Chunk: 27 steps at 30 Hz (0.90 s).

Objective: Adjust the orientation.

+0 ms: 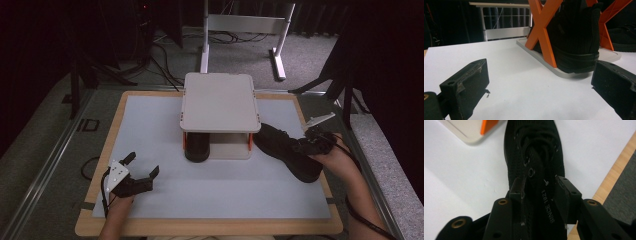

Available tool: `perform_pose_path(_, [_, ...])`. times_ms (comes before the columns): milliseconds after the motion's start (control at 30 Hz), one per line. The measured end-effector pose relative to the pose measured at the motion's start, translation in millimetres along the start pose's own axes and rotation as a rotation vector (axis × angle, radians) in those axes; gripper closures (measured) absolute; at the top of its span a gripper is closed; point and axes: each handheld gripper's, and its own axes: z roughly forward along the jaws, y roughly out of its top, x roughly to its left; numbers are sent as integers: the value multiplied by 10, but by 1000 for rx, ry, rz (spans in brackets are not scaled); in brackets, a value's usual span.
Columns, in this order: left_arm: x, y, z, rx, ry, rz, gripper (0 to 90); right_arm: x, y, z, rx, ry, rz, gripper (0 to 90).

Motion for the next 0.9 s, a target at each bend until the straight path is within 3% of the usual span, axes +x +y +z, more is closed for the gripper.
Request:
perform_pose_path(267, [2, -1, -5, -3, -1, -2, 17, -38, -205, -239, -192, 32, 65, 516])
perform_pose_path(367, [4, -1, -4, -4, -1, -5, 17, -47, -332, -322, -289, 27, 92, 512])
perform_pose_path(567, [4, -2, -4, -5, 0, -7, 17, -37, -511, -421, -399, 5, 113, 510])
perform_pose_path(867, [10, -1, -4, -5, -2, -12, 17, -9, -742, -432, -464, 15, 145, 463])
perform_pose_path(900, [10, -2, -4, -5, -2, -12, 17, -9, -781, -418, -471, 36, 149, 451])
